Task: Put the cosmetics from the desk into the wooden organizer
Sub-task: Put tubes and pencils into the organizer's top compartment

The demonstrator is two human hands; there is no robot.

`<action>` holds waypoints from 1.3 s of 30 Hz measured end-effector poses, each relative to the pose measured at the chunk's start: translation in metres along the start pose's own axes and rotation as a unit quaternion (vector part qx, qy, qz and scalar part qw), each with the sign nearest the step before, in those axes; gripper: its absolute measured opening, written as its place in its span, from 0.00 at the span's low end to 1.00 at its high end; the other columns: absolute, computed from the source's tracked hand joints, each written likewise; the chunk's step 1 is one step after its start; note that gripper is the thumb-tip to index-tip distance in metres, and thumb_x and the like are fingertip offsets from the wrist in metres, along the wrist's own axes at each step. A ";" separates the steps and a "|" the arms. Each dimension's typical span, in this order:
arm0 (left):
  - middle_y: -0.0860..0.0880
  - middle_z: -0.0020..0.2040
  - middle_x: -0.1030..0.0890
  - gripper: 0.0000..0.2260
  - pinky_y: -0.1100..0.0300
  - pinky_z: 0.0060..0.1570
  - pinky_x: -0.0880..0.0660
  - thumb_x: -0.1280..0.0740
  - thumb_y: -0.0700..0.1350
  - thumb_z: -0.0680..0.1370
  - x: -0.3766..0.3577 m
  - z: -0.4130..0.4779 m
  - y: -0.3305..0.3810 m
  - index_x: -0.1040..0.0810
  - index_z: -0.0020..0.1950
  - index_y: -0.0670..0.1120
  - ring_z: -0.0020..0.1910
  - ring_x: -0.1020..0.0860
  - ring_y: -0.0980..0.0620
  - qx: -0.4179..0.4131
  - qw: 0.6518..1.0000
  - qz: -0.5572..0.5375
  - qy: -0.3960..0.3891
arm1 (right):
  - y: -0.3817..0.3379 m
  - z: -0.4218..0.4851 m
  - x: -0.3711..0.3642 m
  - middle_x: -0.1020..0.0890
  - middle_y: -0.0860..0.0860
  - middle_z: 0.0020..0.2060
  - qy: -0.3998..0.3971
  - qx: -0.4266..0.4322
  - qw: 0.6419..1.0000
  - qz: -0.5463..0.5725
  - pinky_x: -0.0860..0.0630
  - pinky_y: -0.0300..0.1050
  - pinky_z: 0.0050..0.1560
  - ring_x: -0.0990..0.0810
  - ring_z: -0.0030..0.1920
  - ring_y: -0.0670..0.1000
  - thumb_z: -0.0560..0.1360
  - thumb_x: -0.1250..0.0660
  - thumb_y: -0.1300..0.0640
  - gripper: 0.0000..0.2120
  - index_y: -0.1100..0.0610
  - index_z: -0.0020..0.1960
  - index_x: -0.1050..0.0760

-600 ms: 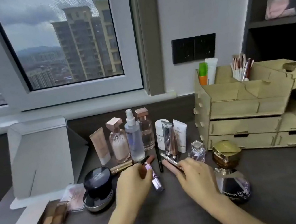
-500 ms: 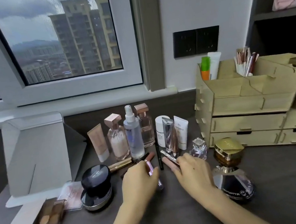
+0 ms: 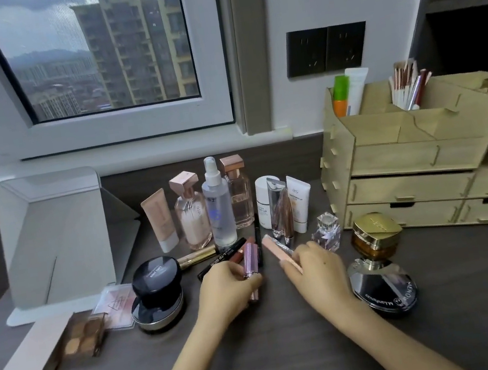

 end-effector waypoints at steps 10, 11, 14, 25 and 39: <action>0.50 0.33 0.22 0.09 0.64 0.31 0.30 0.27 0.40 0.71 -0.001 -0.024 0.093 0.20 0.50 0.44 0.30 0.25 0.59 -0.134 0.946 -0.284 -0.081 | 0.051 0.002 0.090 0.20 0.55 0.35 -0.021 -0.092 0.837 0.539 0.29 0.37 0.25 0.25 0.27 0.45 0.76 0.35 0.65 0.11 0.57 0.56 0.30; 0.49 0.35 0.22 0.09 0.63 0.32 0.30 0.28 0.40 0.71 -0.003 -0.025 0.103 0.20 0.50 0.44 0.30 0.25 0.58 -0.144 0.941 -0.294 -0.088 | 0.057 0.005 0.101 0.20 0.55 0.36 -0.015 -0.090 0.839 0.536 0.28 0.37 0.26 0.24 0.28 0.46 0.76 0.35 0.65 0.13 0.56 0.58 0.31; 0.47 0.37 0.23 0.10 0.69 0.31 0.28 0.29 0.39 0.71 -0.012 -0.023 0.131 0.20 0.52 0.42 0.30 0.26 0.58 -0.163 0.929 -0.316 -0.101 | 0.082 0.020 0.142 0.18 0.55 0.41 0.053 -0.090 0.850 0.517 0.26 0.37 0.28 0.22 0.31 0.45 0.75 0.34 0.65 0.16 0.53 0.60 0.31; 0.49 0.33 0.19 0.09 0.73 0.33 0.26 0.28 0.38 0.70 -0.025 0.005 0.225 0.19 0.49 0.45 0.32 0.22 0.58 -0.249 0.903 -0.340 -0.077 | 0.181 0.155 0.257 0.20 0.55 0.47 0.314 -0.145 0.919 0.192 0.31 0.44 0.42 0.21 0.48 0.56 0.76 0.35 0.59 0.09 0.60 0.55 0.29; 0.39 0.45 0.16 0.12 0.60 0.48 0.22 0.27 0.42 0.69 -0.078 0.064 0.281 0.21 0.51 0.44 0.45 0.17 0.45 -0.265 0.903 -0.324 -0.097 | 0.221 0.250 0.199 0.21 0.57 0.53 0.168 -0.164 0.969 0.080 0.24 0.50 0.49 0.22 0.52 0.58 0.73 0.33 0.61 0.17 0.56 0.58 0.34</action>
Point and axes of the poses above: each hand's wrist, its own z-axis towards the middle knuckle, its own x-axis out of the back of the hand, y = z × x, the point moved 10 cm from there along z, towards the middle knuckle
